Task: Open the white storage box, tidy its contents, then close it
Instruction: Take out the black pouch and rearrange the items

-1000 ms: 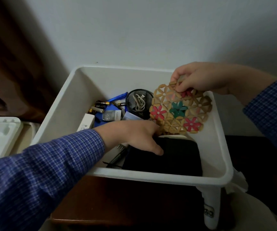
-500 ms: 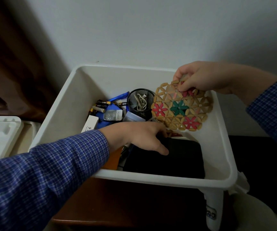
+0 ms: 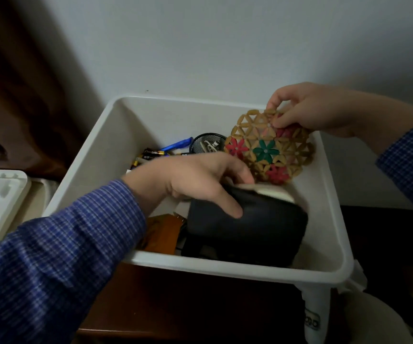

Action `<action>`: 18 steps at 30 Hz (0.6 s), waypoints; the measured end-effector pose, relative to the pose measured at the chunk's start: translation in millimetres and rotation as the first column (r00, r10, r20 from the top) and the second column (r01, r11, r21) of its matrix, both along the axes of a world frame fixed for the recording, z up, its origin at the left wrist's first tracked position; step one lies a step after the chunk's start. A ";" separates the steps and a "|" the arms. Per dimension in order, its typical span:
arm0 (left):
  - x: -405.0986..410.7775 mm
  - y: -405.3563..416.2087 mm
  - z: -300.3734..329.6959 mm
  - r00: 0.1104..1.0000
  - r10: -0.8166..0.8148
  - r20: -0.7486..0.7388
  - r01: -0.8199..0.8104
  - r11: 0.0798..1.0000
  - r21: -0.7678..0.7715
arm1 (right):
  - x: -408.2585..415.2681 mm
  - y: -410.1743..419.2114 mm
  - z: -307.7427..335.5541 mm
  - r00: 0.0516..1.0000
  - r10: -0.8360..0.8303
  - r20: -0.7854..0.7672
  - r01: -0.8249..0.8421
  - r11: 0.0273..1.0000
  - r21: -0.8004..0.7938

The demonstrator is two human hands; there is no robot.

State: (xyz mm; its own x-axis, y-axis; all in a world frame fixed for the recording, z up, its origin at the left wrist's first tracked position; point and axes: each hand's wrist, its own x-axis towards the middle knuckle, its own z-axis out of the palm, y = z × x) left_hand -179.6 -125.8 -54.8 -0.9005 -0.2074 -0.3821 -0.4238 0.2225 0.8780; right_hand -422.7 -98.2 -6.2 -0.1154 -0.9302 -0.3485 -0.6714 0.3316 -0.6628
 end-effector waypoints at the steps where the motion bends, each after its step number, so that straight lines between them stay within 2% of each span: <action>1: 6.3 -6.0 5.1 0.998 0.034 -0.050 -0.031 0.998 0.055 | -1.1 0.2 0.9 1.000 -0.002 0.010 0.002 1.000 0.001; 3: 18.2 -15.9 13.5 0.978 0.139 -0.158 -0.108 0.975 0.193 | 0.3 1.8 0.1 0.999 0.016 0.040 -0.016 1.000 0.009; 5: 27.1 -23.2 20.7 0.938 0.260 -0.231 -0.176 0.927 0.332 | 9.4 6.7 0.4 0.992 0.108 0.071 -0.111 0.993 0.033; 8: 33.2 -30.3 28.3 0.897 0.346 -0.274 -0.173 0.847 0.503 | 27.5 22.5 4.5 0.948 0.264 0.175 -0.285 0.953 0.102; 10: 34.1 -30.5 30.7 0.874 0.404 -0.270 -0.179 0.784 0.594 | 35.3 25.8 -6.2 0.937 0.250 0.242 -0.291 0.944 0.152; 13: 34.6 -30.6 30.0 0.829 0.507 -0.238 -0.250 0.715 0.653 | 52.6 25.0 -36.5 0.965 0.247 0.091 -0.263 0.893 0.366; 15: 33.6 -30.8 28.6 0.817 0.539 -0.202 -0.288 0.687 0.667 | 65.6 23.2 -54.1 0.901 0.416 -0.124 -0.307 0.814 0.493; 16: 32.8 -30.9 28.2 0.819 0.544 -0.181 -0.305 0.681 0.665 | 69.6 24.0 -62.4 0.839 0.496 -0.225 -0.342 0.801 0.491; 18: 30.4 -30.6 27.0 0.831 0.540 -0.133 -0.339 0.682 0.648 | 74.8 29.6 -70.9 0.767 0.544 -0.341 -0.396 0.819 0.415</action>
State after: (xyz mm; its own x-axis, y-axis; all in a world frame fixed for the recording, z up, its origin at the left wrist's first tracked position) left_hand -149.2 -156.4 -27.8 -0.8464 -0.4393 -0.3009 -0.0409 -0.5098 0.8593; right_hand -347.9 -68.6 -77.1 0.1042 -0.7610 -0.6403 -0.9809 0.0276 -0.1924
